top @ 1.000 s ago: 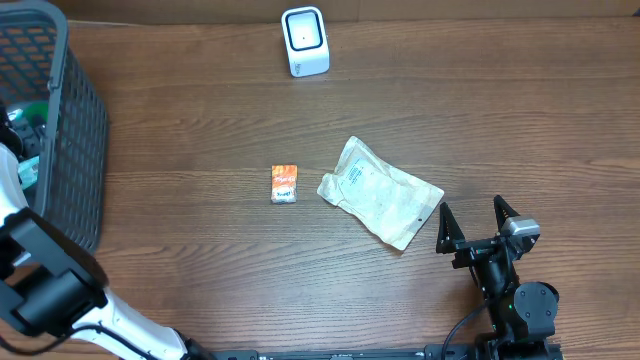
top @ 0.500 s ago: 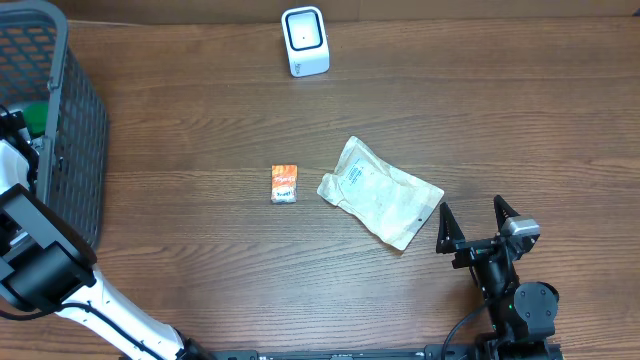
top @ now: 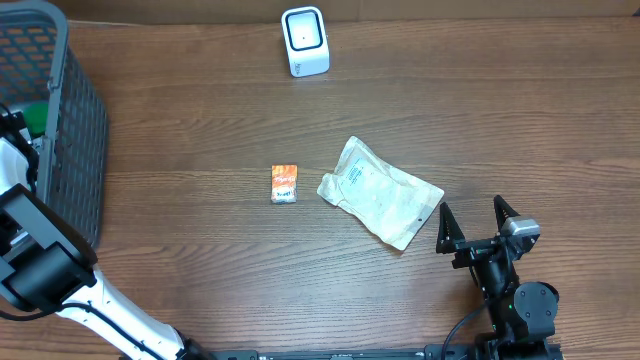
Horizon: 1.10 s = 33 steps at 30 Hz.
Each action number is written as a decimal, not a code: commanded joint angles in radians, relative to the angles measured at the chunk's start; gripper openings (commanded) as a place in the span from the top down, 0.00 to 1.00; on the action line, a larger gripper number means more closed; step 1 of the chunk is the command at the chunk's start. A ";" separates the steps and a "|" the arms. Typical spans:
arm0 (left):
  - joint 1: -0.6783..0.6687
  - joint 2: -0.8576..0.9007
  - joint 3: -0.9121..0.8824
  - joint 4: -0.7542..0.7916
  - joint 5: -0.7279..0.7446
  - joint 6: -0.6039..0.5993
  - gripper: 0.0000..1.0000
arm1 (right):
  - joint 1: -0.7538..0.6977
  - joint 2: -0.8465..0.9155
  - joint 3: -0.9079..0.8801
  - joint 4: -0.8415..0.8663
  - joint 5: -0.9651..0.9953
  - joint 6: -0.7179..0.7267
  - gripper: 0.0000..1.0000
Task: Scan the item barcode
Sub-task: 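Reach for the mint-green wipes pack in the basket with the left gripper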
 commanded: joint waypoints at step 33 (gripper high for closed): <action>-0.022 -0.531 0.180 -0.223 0.020 -0.272 0.45 | -0.003 -0.012 -0.011 0.004 -0.005 -0.004 0.00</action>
